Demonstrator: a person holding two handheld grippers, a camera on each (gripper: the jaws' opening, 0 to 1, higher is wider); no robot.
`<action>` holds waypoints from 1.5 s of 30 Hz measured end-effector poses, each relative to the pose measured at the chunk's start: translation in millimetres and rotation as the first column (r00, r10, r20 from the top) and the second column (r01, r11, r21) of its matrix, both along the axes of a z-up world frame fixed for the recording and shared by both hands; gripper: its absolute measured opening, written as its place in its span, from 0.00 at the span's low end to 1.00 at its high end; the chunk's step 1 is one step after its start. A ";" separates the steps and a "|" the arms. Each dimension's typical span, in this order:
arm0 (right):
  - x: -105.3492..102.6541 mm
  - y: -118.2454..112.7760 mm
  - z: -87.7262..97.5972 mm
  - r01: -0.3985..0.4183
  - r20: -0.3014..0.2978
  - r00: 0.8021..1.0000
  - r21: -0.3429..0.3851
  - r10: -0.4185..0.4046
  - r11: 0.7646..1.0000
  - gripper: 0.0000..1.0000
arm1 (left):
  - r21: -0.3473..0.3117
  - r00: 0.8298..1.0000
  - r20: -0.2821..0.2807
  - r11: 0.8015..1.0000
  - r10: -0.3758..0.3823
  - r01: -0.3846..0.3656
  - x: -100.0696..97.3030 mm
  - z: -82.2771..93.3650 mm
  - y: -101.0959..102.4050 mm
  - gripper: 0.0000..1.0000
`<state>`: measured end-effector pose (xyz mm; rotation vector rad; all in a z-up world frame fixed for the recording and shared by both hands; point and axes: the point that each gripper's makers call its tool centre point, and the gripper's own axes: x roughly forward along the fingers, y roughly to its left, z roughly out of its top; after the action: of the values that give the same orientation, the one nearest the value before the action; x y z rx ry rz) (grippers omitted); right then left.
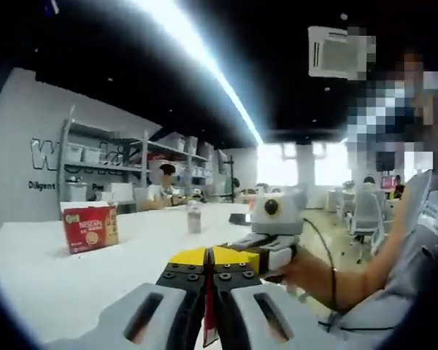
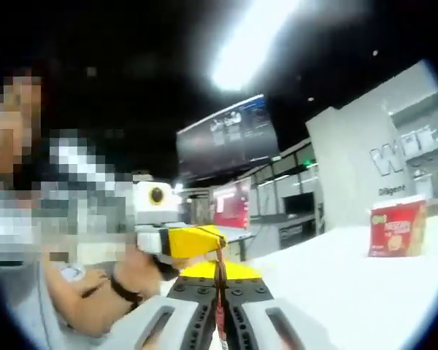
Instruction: Tear open the coffee pouch, take out the coffee, and pour the coffee from the pouch into the cup
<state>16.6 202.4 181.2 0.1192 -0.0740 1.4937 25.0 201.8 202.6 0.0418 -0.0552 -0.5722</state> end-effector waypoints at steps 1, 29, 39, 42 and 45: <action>1.7 1.4 -0.7 0.023 0.009 1.000 -0.005 -0.023 1.000 0.01 | 0.014 1.000 0.008 1.000 0.024 -0.025 2.5 -0.6 1.2 0.02; 14.1 12.0 12.6 0.194 0.049 0.978 0.121 -0.201 0.974 0.00 | 0.149 0.931 0.201 0.930 0.303 -0.335 8.9 12.2 15.8 0.01; 12.3 13.1 15.0 0.192 0.051 0.979 0.131 -0.200 0.973 0.00 | 0.151 0.919 0.214 0.918 0.331 -0.366 8.4 12.7 19.9 0.01; 11.6 13.8 15.3 0.191 0.052 0.979 0.128 -0.199 0.973 0.00 | 0.157 0.915 0.220 0.913 0.338 -0.376 8.4 12.5 20.2 0.01; 11.6 13.2 15.3 0.190 0.049 0.979 0.131 -0.198 0.973 0.00 | 0.158 0.912 0.224 0.911 0.343 -0.381 8.6 12.6 19.9 0.01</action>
<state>28.2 215.7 196.5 0.1631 -0.2237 1.2964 33.6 221.7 215.3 0.2977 -0.1743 -0.1948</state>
